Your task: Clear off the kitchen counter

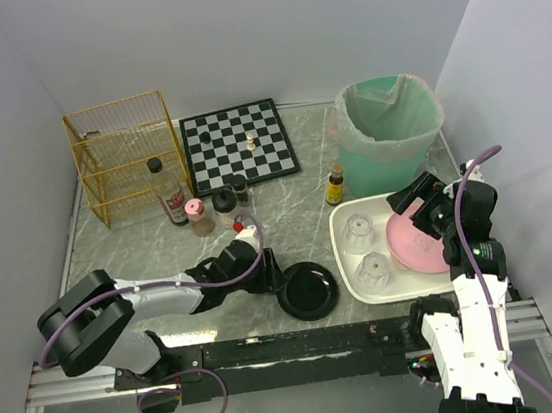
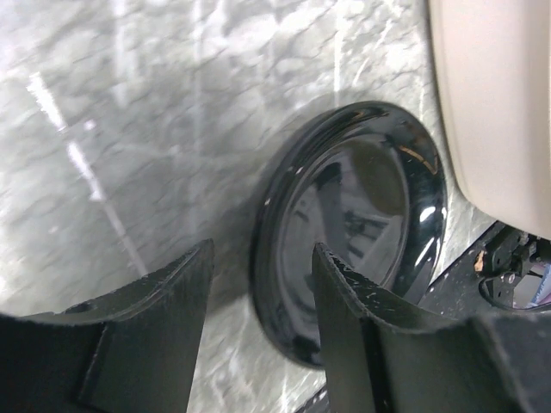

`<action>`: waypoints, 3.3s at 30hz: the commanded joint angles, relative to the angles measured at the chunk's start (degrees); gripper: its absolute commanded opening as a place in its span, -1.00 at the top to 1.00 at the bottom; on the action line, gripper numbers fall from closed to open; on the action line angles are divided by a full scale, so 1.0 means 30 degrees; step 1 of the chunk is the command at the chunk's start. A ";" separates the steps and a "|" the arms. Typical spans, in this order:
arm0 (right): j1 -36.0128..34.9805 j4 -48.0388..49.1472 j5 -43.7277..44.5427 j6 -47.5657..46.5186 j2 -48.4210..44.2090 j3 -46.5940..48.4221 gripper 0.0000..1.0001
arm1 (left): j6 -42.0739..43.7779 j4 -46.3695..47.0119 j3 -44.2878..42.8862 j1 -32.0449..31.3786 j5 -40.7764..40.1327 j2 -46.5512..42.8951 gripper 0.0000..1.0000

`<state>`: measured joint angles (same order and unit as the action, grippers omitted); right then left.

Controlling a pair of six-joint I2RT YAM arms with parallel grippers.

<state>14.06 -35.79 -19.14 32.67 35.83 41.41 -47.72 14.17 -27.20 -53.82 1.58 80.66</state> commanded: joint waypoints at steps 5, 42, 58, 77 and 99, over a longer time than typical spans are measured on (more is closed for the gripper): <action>-0.0059 0.0739 -0.0155 -0.0078 0.0183 0.0142 -0.86 | -0.0380 0.0225 0.0072 -0.0487 -0.0382 0.1910 0.01; -0.6758 0.0561 0.2392 -0.1076 0.2759 0.5033 -0.94 | 0.1552 -0.7359 -0.2708 0.2528 0.0086 -0.3506 0.99; -1.1339 0.5807 -0.3728 -0.0312 0.3261 0.1112 -0.99 | 0.1757 -0.8796 -0.4935 0.5020 0.4480 -0.6496 0.99; -1.1572 0.9554 -0.8181 0.1092 0.4870 -0.1321 -0.96 | 0.0763 -0.7392 -0.6518 0.6427 0.6562 -0.7405 0.99; -1.2041 1.3102 -0.9764 0.3291 0.6161 -0.2318 0.18 | 0.0293 -0.5165 -0.7017 0.6427 0.7470 -0.6116 0.99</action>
<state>-21.52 -2.20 -46.41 40.91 54.74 34.57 -46.19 -6.20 -45.58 -34.68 21.78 61.95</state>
